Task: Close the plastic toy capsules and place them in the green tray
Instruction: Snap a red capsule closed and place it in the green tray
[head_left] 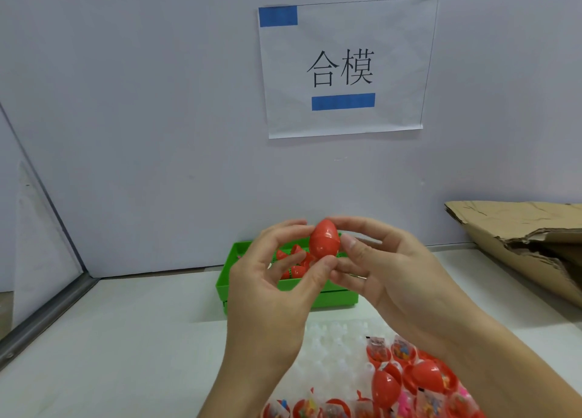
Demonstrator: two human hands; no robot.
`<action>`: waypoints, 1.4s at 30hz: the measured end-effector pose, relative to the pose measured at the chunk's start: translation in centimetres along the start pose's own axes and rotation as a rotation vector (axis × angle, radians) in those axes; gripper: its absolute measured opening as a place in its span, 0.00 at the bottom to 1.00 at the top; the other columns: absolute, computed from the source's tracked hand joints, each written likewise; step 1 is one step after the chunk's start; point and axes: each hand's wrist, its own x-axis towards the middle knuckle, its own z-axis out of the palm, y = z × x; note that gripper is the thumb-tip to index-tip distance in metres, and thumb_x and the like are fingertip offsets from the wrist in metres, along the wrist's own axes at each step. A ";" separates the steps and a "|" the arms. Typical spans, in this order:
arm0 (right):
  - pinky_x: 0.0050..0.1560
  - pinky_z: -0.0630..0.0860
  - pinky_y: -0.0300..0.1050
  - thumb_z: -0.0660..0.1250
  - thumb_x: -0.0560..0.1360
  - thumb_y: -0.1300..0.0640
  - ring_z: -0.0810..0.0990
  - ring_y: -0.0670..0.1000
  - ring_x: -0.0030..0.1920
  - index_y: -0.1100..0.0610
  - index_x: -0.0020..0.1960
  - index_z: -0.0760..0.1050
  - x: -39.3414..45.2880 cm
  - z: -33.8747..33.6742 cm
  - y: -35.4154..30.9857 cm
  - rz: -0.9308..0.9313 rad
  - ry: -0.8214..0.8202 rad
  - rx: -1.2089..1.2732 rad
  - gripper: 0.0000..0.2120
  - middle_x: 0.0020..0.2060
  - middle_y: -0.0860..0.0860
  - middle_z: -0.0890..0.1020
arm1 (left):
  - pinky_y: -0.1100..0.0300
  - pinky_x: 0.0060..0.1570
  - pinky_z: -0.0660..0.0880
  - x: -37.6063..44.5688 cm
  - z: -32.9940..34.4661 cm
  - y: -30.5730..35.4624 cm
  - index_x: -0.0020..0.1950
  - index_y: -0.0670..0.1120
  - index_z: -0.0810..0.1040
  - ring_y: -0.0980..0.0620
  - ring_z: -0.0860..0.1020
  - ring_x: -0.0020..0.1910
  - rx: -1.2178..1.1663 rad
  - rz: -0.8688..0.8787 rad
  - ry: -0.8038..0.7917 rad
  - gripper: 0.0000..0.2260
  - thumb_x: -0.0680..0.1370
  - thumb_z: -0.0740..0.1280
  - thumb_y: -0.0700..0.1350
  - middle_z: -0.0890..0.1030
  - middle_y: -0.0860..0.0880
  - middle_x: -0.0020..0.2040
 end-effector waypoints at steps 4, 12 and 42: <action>0.48 0.82 0.43 0.74 0.70 0.52 0.86 0.57 0.50 0.55 0.56 0.84 -0.2 0.4 0.1 -0.019 -0.072 -0.106 0.15 0.51 0.59 0.86 | 0.67 0.51 0.78 -0.3 0.0 0.0 0.49 0.55 0.81 0.60 0.83 0.52 0.135 0.057 -0.007 0.15 0.69 0.78 0.38 0.84 0.61 0.53; 0.50 0.81 0.45 0.67 0.74 0.60 0.86 0.58 0.48 0.60 0.58 0.82 -0.4 0.4 0.0 -0.005 -0.154 -0.011 0.14 0.50 0.62 0.86 | 0.58 0.51 0.80 -0.4 0.1 0.2 0.59 0.62 0.77 0.56 0.82 0.53 0.198 0.015 0.022 0.26 0.67 0.80 0.41 0.81 0.59 0.54; 0.40 0.81 0.41 0.65 0.76 0.55 0.86 0.53 0.41 0.69 0.54 0.80 0.0 -0.1 0.3 0.314 -0.012 0.090 0.17 0.44 0.61 0.86 | 0.68 0.48 0.77 -0.2 0.1 -0.2 0.52 0.56 0.82 0.63 0.81 0.49 0.347 -0.018 -0.006 0.14 0.68 0.76 0.53 0.84 0.62 0.45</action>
